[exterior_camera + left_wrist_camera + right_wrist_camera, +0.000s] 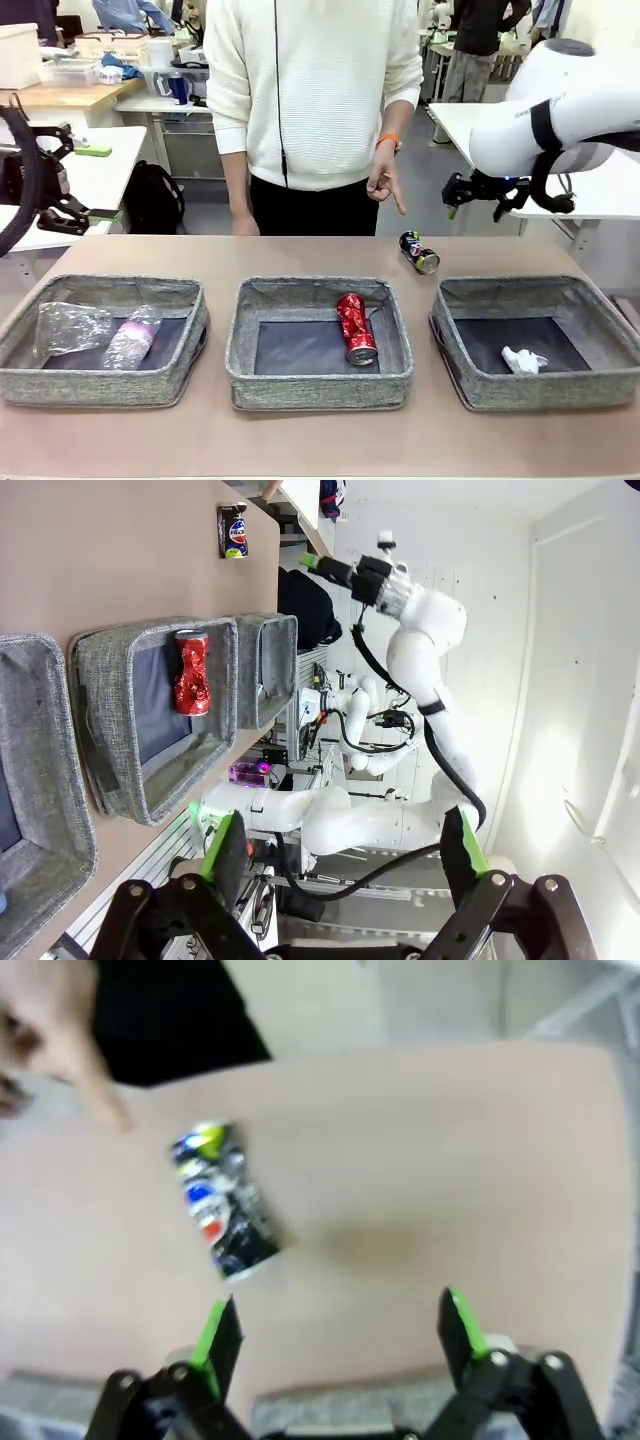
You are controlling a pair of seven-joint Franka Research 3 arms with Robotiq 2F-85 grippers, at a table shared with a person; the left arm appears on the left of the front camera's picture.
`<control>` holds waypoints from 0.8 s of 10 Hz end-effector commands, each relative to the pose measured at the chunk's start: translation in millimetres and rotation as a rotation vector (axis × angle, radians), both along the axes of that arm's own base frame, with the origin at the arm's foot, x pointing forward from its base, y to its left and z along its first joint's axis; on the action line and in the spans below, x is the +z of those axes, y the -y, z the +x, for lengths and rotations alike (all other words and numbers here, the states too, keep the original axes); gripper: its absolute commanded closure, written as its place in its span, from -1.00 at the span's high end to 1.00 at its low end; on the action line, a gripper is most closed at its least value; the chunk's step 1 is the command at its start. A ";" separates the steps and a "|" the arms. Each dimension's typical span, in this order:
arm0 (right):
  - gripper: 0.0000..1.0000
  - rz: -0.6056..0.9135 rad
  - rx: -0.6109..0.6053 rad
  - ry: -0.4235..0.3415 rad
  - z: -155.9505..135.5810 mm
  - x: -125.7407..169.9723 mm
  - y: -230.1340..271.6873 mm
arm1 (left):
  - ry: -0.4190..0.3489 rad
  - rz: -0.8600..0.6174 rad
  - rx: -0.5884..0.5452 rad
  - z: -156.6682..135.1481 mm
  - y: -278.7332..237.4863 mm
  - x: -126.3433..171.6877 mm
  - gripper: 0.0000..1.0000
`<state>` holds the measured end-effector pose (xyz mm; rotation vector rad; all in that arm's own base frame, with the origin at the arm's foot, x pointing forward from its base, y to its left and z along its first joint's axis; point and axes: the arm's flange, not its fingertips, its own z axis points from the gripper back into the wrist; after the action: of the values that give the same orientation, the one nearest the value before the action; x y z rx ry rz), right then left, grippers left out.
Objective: Sort the waste into the appropriate baskets.
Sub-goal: Pick up the waste item pointed out by the person.
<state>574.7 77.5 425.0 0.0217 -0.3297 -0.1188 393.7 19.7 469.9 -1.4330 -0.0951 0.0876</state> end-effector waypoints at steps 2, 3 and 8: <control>1.00 -0.015 0.082 -0.073 47.4 -14.5 -44.8 | 0.007 -0.011 0.015 -2.2 2.9 1.8 1.00; 1.00 0.007 0.139 -0.095 58.2 -25.5 -47.3 | 0.007 -0.011 0.015 -2.2 2.9 1.8 1.00; 1.00 0.000 0.395 -0.252 88.7 -103.0 -66.1 | 0.007 -0.011 0.015 -2.2 2.9 1.8 1.00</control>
<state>651.8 145.3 314.5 0.0460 -0.1008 0.2285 393.6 19.7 469.6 -1.4341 -0.0956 0.0891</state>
